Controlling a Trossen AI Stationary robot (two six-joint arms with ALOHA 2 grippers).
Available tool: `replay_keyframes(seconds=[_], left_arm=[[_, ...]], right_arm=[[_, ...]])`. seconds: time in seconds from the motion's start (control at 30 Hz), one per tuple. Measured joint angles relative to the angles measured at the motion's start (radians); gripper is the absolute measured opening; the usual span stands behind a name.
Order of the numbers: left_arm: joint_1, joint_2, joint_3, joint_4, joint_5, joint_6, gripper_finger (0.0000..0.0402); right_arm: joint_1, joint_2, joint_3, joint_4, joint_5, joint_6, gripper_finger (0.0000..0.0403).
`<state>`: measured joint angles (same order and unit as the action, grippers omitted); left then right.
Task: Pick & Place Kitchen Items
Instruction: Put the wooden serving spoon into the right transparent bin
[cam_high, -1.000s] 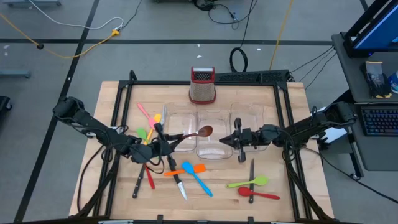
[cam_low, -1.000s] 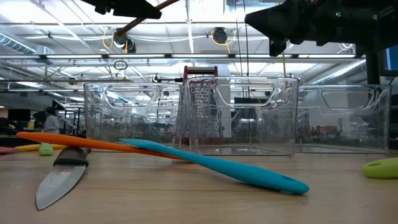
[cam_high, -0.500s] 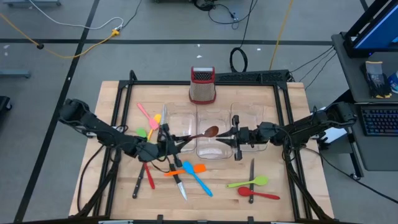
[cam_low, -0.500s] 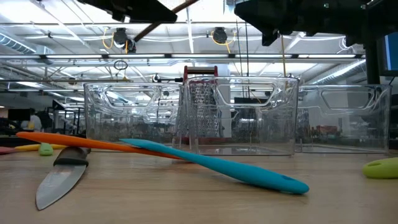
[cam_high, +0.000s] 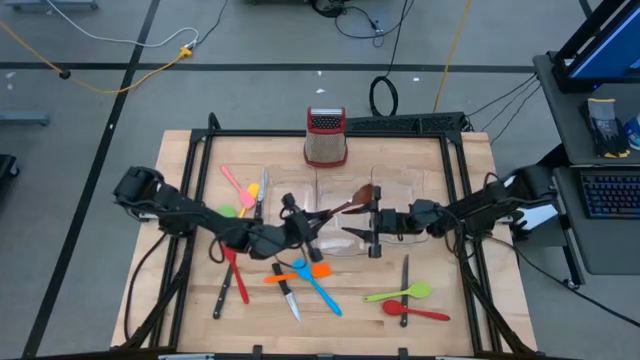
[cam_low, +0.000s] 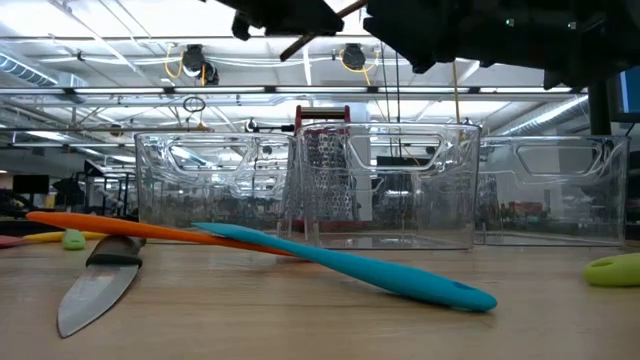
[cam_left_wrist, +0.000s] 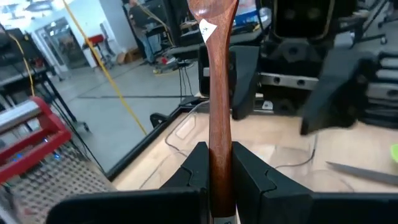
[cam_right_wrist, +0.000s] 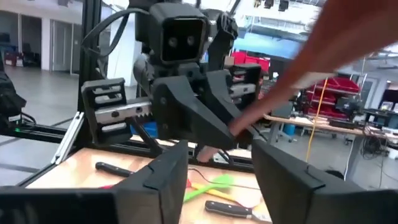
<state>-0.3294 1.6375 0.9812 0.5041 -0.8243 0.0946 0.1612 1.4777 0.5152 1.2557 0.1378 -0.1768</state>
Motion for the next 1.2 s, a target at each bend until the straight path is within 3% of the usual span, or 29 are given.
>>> replay_keyframes(seconds=[0.13,0.8,1.0,1.2], left_arm=[[0.01,0.018,0.01,-0.003,0.036,-0.018,0.0027],[0.015,0.027,0.01,0.022,0.11,-0.078,0.0027],[0.015,0.027,0.01,0.022,0.117,-0.094,0.0027],[0.015,0.027,0.01,0.024,0.117,-0.105,0.0027]], right_arm=[[0.0,0.016,0.0,0.025,0.077,0.008,0.02],[-0.003,0.015,0.076,0.003,0.071,0.035,0.0221],[-0.003,0.015,0.082,-0.057,0.071,0.06,0.0197],[-0.003,0.015,0.082,-0.078,0.071,0.068,0.0142]])
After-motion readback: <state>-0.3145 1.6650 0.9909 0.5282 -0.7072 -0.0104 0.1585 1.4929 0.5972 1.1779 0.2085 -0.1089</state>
